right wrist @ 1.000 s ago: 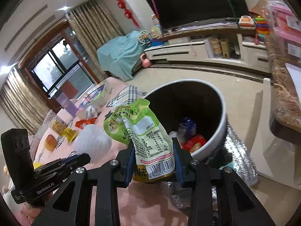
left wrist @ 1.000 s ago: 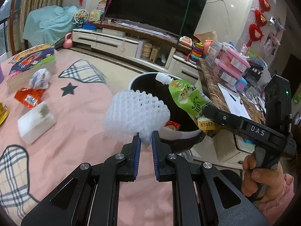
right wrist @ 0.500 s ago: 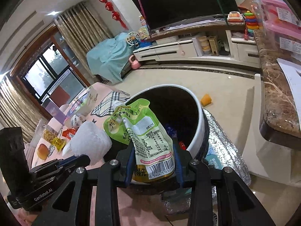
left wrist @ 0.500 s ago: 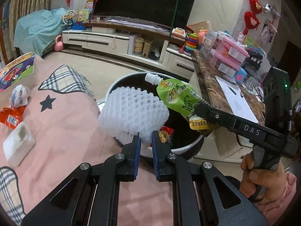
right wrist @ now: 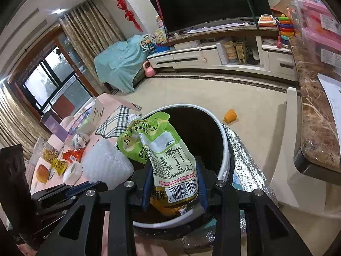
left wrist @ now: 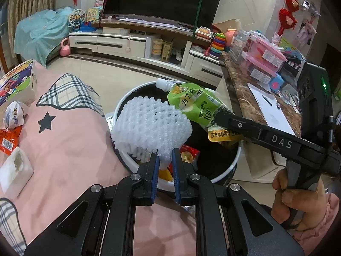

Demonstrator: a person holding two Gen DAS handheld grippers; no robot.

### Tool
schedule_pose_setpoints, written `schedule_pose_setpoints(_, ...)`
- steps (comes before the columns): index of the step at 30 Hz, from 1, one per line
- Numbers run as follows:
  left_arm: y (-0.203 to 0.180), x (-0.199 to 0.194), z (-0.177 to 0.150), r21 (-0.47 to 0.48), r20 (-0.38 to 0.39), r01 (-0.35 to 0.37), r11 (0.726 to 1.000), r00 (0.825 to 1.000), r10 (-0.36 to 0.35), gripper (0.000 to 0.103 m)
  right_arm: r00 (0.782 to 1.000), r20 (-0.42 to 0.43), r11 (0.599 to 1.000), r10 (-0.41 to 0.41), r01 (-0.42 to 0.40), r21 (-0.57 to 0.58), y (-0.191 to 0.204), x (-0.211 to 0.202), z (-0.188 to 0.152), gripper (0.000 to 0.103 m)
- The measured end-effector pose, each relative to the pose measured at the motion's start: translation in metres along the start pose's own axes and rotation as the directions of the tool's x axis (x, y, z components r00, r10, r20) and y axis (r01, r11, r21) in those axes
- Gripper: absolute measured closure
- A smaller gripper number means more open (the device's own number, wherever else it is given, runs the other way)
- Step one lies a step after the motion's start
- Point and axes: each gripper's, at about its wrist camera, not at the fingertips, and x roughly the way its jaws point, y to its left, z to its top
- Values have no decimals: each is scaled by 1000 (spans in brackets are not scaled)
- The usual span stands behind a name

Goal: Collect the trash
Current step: 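Open both tools to drop the foam net and pouch into the bin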

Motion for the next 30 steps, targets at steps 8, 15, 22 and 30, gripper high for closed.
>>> schedule_pose_setpoints(8,1,6,1,-9,-14,5,1000,1000,-5,78,1000,-11,1000,-4,4,29,-6,7,1,62)
schedule_pose_setpoints(15,8,-1,-6,-37,2,-15,999,1000,15,54,1000,3,998,19,-19,67,-8,4,2,49)
schedule_pose_setpoints(22,31,-19,-26,-100,20,-48,994,999,50,50,998,30,997,47,-49,57,8,-7,-4,29)
schedule_pose_setpoints(30,70,-50,-57,-209,44,-97,973,993,109,47,995,16,995,97,-97,-5,49,-10,-24,14)
